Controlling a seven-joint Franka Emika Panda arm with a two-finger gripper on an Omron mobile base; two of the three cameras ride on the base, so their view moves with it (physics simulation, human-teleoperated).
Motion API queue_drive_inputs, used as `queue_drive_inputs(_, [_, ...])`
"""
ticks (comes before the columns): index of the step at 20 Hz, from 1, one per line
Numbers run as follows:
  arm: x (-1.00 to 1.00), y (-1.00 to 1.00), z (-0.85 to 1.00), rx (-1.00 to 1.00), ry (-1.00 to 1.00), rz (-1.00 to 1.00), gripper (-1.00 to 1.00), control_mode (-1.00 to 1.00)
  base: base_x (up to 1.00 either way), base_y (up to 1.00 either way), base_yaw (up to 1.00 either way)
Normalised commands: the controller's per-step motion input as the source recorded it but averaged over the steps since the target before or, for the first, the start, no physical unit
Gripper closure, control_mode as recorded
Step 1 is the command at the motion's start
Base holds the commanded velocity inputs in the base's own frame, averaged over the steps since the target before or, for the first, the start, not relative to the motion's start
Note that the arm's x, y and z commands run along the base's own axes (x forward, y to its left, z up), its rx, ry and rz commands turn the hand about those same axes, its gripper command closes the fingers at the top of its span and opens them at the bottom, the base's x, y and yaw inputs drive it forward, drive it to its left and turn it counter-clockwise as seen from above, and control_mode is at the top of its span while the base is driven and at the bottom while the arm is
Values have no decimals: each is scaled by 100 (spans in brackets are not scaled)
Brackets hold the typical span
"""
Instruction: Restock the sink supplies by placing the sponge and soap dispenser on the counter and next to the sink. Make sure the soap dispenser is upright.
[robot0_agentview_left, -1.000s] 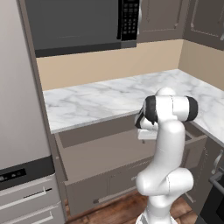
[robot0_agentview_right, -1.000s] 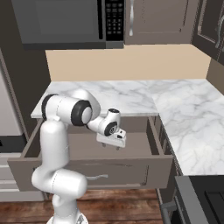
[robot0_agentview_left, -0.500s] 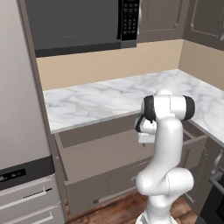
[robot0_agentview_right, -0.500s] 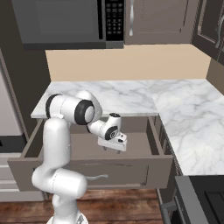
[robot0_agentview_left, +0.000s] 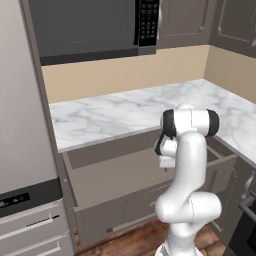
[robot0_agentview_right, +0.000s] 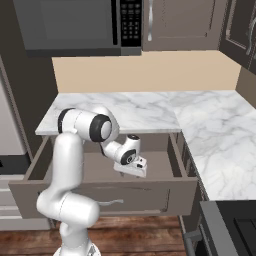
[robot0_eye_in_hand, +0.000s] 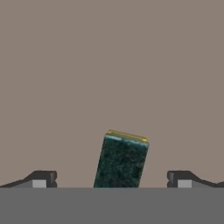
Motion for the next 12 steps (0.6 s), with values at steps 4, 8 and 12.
queue_drive_inputs(4, [0, 0, -26, 0, 0, 0, -100, -100, 0, 0, 0])
queue_drive_inputs(8, [0, 0, -22, 0, 0, 0, -100, -100, 0, 0, 0])
queue_drive_inputs(12, [0, 0, -22, 0, 0, 0, -100, -100, 0, 0, 0])
